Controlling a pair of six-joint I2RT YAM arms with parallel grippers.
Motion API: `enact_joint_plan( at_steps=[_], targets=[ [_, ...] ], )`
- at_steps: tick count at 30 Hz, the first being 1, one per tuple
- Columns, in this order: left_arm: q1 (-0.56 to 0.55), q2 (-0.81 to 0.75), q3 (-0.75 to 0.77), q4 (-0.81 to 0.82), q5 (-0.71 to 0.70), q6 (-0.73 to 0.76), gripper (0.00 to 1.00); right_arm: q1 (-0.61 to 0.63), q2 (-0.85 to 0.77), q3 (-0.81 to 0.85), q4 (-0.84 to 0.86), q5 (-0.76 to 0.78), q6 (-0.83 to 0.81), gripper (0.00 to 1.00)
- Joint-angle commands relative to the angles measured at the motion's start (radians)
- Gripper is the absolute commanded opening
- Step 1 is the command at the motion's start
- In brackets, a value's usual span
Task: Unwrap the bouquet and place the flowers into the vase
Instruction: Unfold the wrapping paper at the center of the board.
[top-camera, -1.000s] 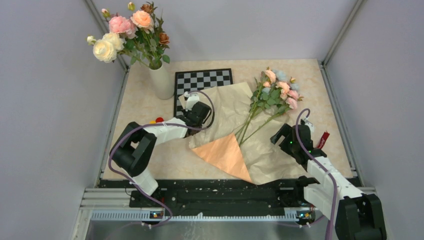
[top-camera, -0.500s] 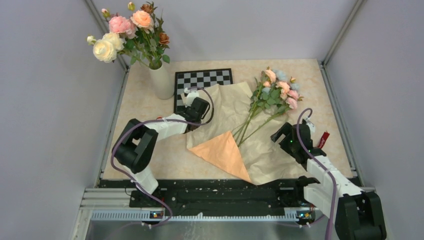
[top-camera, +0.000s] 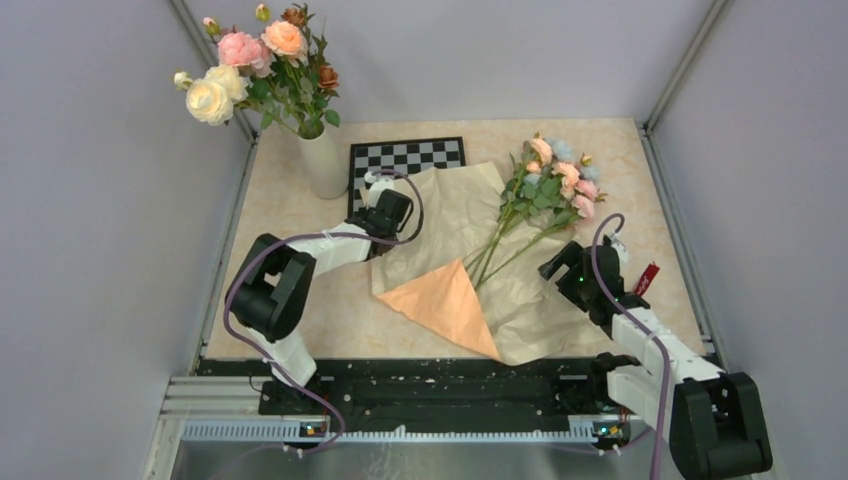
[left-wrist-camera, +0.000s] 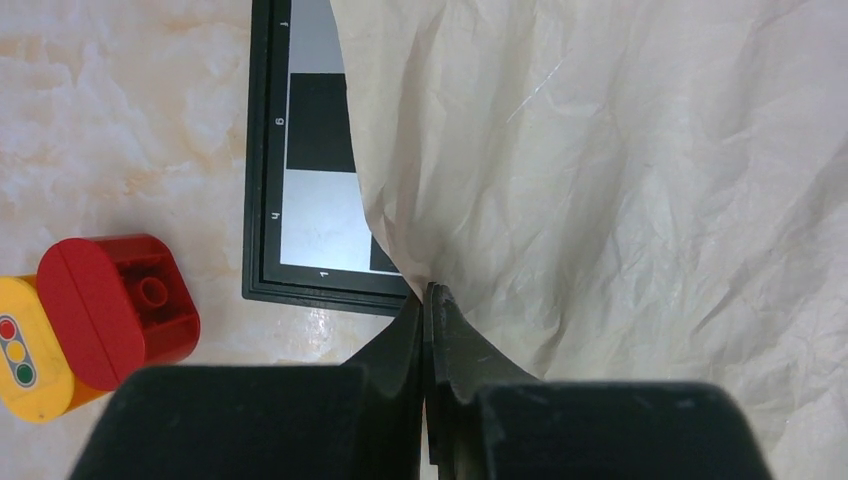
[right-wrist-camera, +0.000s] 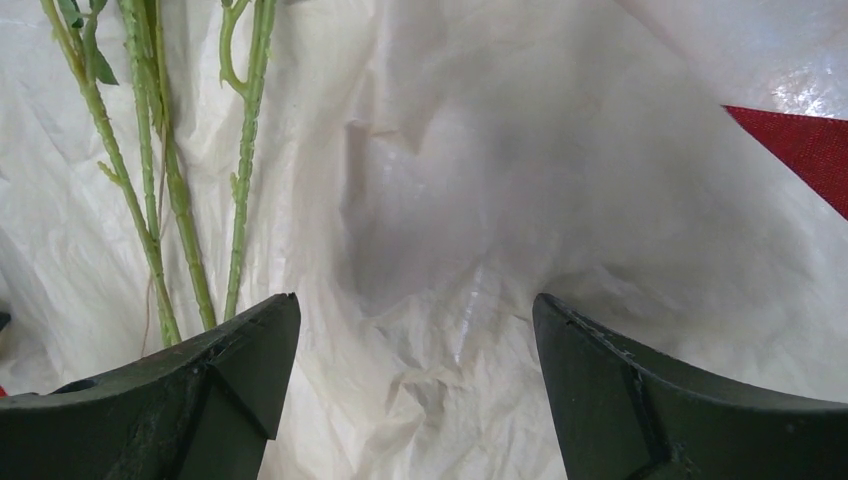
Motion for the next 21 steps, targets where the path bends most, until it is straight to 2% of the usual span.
enact_joint_plan(
  at_steps=[1, 7, 10, 14, 17, 19, 21],
  targets=[
    [0.004, -0.083, 0.016, -0.01, 0.065, 0.035, 0.07, -0.008, -0.054, 0.056, -0.011, -0.048, -0.078, 0.89],
    [0.002, -0.22, 0.014, -0.044, 0.191, 0.081, 0.45, -0.008, -0.133, 0.13, -0.043, -0.182, -0.265, 0.92],
    [0.003, -0.268, 0.031, -0.107, 0.214, 0.087, 0.56, -0.008, -0.161, 0.163, -0.061, -0.253, -0.332, 0.93],
    [0.002, -0.334, 0.032, -0.196, 0.216, 0.077, 0.77, -0.009, -0.178, 0.178, -0.025, -0.389, -0.37, 0.93],
    [0.002, -0.383, 0.03, -0.254, 0.27, 0.074, 0.93, -0.007, -0.176, 0.166, 0.042, -0.514, -0.361, 0.93],
    [0.004, -0.403, 0.044, -0.327, 0.305, 0.05, 0.98, 0.005, -0.164, 0.153, 0.083, -0.567, -0.351, 0.93],
    [0.004, -0.41, 0.065, -0.388, 0.357, 0.049, 0.99, 0.03, -0.149, 0.148, 0.106, -0.588, -0.358, 0.92]
  ],
)
